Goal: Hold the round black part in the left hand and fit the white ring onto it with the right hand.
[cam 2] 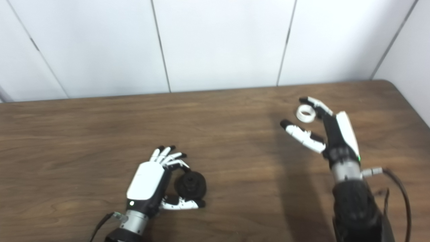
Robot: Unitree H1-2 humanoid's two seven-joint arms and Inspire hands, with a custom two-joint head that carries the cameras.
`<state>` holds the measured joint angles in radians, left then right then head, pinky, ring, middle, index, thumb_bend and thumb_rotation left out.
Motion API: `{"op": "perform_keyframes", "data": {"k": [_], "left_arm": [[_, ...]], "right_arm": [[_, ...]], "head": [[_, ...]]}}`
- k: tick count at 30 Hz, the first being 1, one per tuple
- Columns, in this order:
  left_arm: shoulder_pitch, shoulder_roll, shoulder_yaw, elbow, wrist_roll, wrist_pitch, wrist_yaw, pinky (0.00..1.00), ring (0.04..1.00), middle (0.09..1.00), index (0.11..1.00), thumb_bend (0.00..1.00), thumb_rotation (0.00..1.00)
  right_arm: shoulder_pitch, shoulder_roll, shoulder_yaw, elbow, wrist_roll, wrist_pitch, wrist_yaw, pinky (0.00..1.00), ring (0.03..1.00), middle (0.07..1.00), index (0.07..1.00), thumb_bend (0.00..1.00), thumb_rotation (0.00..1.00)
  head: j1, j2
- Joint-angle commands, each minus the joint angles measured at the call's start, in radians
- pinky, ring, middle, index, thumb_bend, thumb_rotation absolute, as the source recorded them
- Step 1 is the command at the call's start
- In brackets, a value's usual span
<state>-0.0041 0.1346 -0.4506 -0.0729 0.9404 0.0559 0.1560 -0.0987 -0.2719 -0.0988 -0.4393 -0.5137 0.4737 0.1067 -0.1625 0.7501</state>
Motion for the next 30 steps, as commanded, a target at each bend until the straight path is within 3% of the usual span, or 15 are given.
{"op": "perform_keyframes", "data": {"k": [1,7,15,21,30], "left_arm": [[0.032,0.006,-0.006,0.061,-0.003,-0.019,0.018,1.00,0.943,0.816,0.484,0.52,0.05],[0.037,0.002,-0.010,0.090,0.005,-0.032,0.045,1.00,0.932,0.810,0.484,0.52,0.05],[0.053,0.011,0.001,0.100,-0.020,-0.056,0.058,1.00,0.927,0.808,0.483,0.52,0.05],[0.058,0.033,0.012,0.090,-0.017,-0.060,0.049,1.00,0.912,0.799,0.484,0.52,0.05],[0.068,0.055,0.030,0.083,-0.038,-0.080,0.040,1.00,0.907,0.792,0.483,0.52,0.05]], "right_arm": [[-0.051,-0.026,-0.024,-0.006,-0.069,-0.004,0.036,0.91,0.941,0.922,0.754,0.74,0.37],[-0.138,-0.089,-0.067,0.043,-0.213,-0.004,0.149,1.00,0.991,0.966,0.715,0.77,0.26],[-0.215,-0.160,-0.072,0.172,-0.290,-0.004,0.235,1.00,0.999,0.975,0.708,0.84,0.23],[-0.254,-0.171,-0.048,0.253,-0.321,-0.004,0.259,1.00,1.000,0.985,0.711,0.85,0.21],[-0.319,-0.181,-0.013,0.377,-0.342,-0.005,0.244,1.00,1.000,0.982,0.710,0.84,0.21]], "head": [[-0.006,0.001],[-0.036,0.003],[-0.137,-0.013],[-0.203,-0.028],[-0.244,-0.045]]}}
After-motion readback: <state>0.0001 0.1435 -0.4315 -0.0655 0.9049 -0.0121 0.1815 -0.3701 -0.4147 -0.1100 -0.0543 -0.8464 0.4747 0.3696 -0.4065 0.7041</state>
